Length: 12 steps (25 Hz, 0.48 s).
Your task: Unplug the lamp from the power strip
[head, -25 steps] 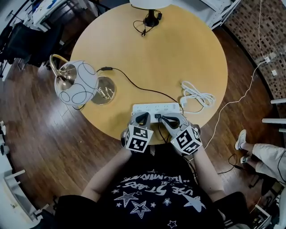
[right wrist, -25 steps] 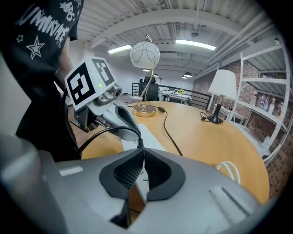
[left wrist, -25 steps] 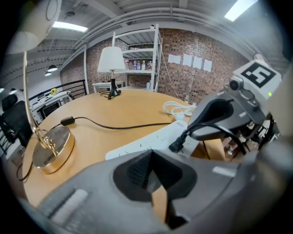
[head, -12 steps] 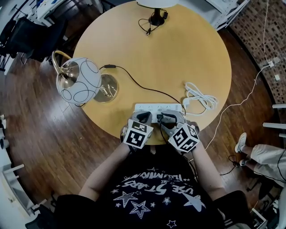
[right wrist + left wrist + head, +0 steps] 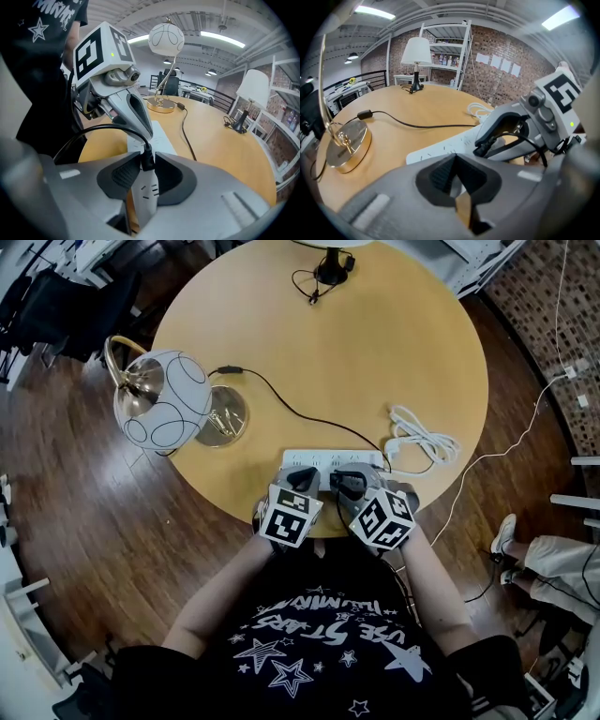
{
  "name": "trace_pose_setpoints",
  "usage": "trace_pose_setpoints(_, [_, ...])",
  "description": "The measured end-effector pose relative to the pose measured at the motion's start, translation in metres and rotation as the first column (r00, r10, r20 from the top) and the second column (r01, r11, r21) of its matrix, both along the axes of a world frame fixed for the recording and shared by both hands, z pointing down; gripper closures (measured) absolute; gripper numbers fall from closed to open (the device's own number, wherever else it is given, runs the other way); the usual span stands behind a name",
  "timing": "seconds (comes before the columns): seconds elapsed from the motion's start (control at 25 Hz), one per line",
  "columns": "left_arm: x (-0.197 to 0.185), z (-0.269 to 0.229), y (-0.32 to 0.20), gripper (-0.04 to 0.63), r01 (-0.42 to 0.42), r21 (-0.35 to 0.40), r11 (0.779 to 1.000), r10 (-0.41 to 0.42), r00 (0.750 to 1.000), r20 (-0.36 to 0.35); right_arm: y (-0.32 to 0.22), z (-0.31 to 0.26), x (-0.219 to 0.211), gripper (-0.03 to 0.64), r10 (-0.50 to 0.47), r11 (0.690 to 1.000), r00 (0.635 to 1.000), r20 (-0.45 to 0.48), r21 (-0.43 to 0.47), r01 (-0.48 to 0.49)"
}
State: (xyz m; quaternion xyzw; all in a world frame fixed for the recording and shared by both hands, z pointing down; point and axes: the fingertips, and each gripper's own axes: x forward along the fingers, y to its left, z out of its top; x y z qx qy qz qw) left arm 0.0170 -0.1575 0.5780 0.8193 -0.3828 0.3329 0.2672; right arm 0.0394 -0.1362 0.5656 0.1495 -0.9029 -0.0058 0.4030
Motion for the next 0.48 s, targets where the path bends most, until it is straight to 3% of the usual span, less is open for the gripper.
trace_pose_setpoints(0.28, [-0.0004,-0.0005,-0.0006,0.591,0.025,0.001,1.0,-0.025,1.0,-0.006,0.0031,-0.0009,-0.0004,0.528,-0.04,0.999,0.999,-0.016,0.028,0.04])
trace_pose_setpoints(0.48, [-0.0005,-0.0001,-0.0014,0.591,0.015,-0.016,1.0,-0.016,1.0,-0.016,0.0018,-0.0021,0.0002,0.529,-0.033,0.999,0.999,0.029,0.005,0.033])
